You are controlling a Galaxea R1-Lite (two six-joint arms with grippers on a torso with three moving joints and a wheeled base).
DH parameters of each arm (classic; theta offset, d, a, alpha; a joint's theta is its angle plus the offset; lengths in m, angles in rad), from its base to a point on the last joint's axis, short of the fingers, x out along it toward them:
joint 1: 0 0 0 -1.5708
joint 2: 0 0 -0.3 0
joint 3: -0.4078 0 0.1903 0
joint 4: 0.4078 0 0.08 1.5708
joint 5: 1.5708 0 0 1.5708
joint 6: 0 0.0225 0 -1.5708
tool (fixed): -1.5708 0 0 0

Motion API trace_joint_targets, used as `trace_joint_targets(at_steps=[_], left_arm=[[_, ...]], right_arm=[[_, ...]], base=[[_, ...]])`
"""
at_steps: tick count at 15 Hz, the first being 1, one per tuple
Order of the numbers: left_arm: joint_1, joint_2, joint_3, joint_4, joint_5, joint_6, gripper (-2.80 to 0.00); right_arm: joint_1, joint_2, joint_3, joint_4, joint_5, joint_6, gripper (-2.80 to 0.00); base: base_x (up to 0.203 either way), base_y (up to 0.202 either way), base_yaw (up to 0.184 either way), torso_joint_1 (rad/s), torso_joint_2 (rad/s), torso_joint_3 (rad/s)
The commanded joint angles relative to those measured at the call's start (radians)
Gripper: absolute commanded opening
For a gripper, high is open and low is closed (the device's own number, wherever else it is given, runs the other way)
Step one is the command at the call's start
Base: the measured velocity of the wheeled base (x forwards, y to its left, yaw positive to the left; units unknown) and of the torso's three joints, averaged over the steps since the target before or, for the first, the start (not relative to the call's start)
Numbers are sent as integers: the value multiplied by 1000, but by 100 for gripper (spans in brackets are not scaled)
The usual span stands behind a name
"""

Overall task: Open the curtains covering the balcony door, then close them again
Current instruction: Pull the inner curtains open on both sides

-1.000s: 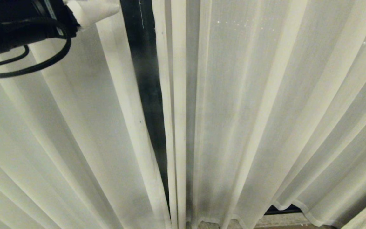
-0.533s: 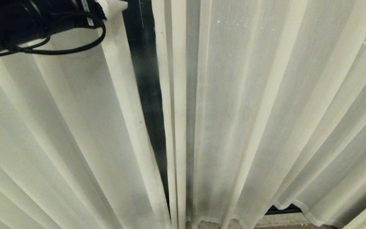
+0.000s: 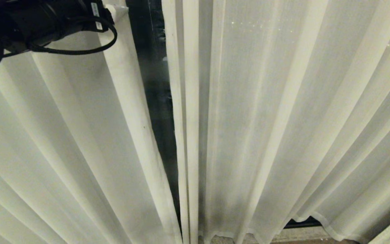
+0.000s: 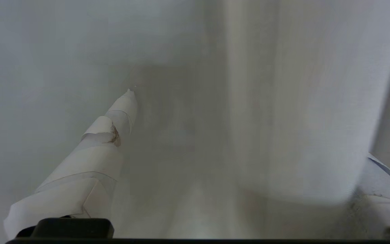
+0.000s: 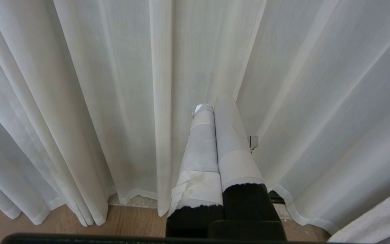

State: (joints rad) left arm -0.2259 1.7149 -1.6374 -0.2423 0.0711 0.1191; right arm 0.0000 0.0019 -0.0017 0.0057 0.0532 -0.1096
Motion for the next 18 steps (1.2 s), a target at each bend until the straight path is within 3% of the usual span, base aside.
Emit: trace_joint_targets(at_steps=[1,8,9,18], left_arm=[[20,3,-1,-3,4,1,0],[55,5,1,-20,6,1,0],[56,5,2,-20,6,1,-280],[101,-9,5,-20,7,2,-280]], right_arm=[[1,0,0,0,0,-1,-280],[0,0,0,0,1,-1,-280],[1,0,0,0,0,-1,-280],[0,0,0,0,0,-1,-280]], base=[[0,0,0,0,0,0],[0,0,0,0,0,0],[0,0,0,0,0,0],[0,0,0,0,0,0]])
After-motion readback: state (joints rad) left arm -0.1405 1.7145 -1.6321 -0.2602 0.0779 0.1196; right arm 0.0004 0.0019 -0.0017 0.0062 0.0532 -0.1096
